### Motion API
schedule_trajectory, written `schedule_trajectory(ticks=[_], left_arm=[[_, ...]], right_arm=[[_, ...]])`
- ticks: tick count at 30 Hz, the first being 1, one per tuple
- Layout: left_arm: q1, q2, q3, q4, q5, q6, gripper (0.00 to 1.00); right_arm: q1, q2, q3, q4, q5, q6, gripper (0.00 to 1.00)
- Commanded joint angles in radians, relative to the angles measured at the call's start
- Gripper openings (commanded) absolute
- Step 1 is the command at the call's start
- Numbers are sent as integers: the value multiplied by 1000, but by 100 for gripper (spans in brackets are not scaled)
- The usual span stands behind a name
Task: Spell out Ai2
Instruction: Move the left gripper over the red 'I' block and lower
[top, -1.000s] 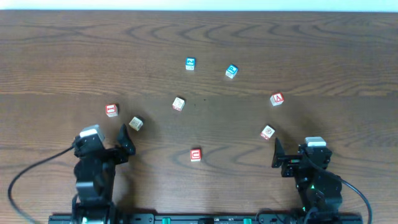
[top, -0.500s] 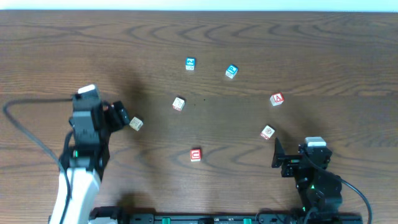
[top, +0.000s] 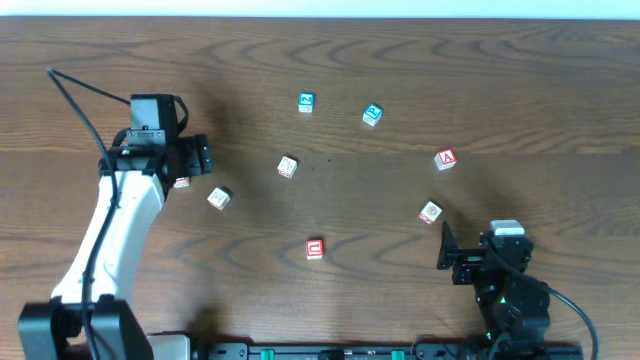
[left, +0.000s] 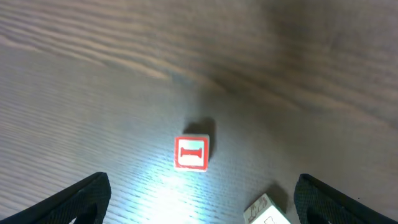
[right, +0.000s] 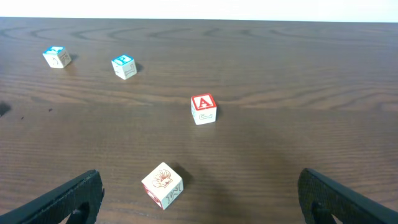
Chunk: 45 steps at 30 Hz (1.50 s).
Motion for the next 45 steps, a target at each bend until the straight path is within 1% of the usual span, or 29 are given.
schedule_trajectory(ticks=[1, 14, 28, 38, 43, 45], left_arm=[[2, 27, 17, -10, 13, 21, 95], [7, 41, 13, -10, 3, 24, 95], [23, 214, 13, 13, 4, 21, 96], [48, 283, 13, 36, 5, 26, 98], [80, 300, 13, 37, 48, 48, 100], [95, 300, 13, 40, 87, 48, 100]], right_arm=[[-18, -5, -3, 0, -4, 13, 99], [-18, -5, -3, 0, -4, 13, 99], [-18, -5, -3, 0, -4, 13, 99], [-18, -5, -3, 0, -4, 13, 99], [-18, -5, -3, -1, -4, 13, 99], [-18, -5, -3, 0, -4, 13, 99]])
